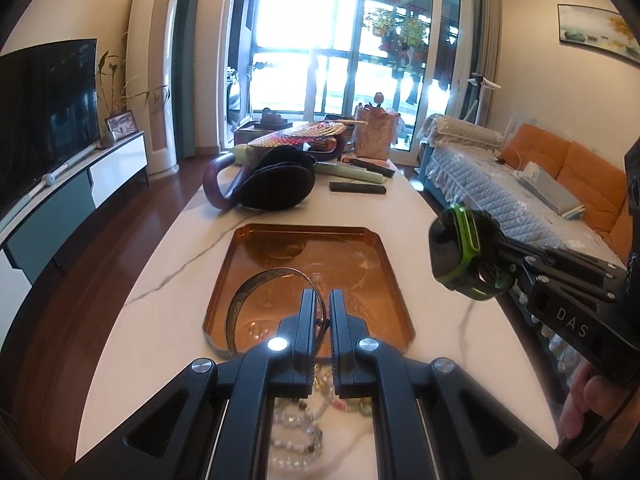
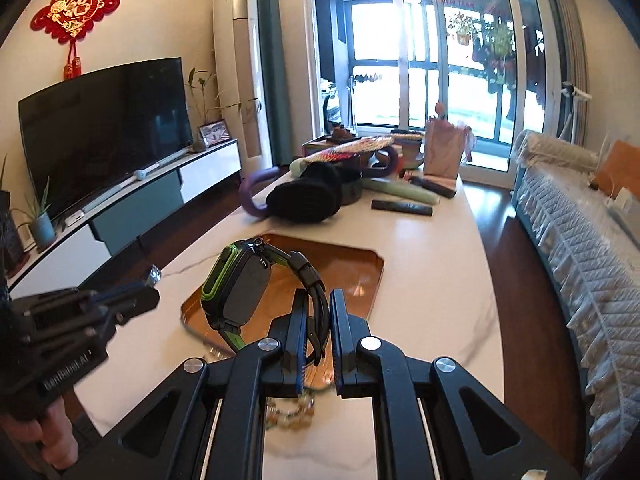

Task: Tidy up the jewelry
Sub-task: 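Carry the bangle with the left tool while the right tool carries the watch over the tray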

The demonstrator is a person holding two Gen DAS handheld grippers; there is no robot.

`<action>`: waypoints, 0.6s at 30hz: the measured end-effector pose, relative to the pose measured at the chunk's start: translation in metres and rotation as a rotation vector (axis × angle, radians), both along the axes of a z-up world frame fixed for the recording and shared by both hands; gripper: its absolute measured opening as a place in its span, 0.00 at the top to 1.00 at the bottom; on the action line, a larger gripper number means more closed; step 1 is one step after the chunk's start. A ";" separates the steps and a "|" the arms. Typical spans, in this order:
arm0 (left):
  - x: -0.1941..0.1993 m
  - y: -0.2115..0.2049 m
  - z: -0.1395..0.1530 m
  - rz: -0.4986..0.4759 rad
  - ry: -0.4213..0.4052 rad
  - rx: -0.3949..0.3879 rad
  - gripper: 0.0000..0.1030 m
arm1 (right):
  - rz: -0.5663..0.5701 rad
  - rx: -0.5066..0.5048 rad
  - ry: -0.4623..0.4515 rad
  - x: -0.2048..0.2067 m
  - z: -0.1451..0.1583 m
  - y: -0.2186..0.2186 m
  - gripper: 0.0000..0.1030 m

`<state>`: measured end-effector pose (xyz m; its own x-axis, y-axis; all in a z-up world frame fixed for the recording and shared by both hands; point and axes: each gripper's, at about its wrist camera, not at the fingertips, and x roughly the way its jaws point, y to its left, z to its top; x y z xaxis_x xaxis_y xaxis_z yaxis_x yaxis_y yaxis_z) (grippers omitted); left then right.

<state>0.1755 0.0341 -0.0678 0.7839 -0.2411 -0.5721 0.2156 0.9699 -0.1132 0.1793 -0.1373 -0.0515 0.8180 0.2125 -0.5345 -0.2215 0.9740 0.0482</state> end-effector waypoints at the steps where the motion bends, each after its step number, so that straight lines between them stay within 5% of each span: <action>1: 0.001 0.000 -0.001 0.001 -0.002 0.000 0.94 | 0.003 0.000 -0.001 0.004 0.000 0.002 0.91; 9: 0.032 -0.003 -0.017 0.006 0.016 0.012 0.94 | 0.012 -0.003 0.004 0.030 -0.014 0.016 0.91; 18: 0.077 0.010 -0.068 0.040 0.108 -0.029 0.94 | 0.015 -0.032 0.061 0.070 -0.054 0.024 0.90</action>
<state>0.2524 0.0439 -0.1361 0.7276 -0.2284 -0.6469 0.1618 0.9735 -0.1618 0.2489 -0.1130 -0.1054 0.7807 0.2063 -0.5899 -0.2338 0.9718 0.0306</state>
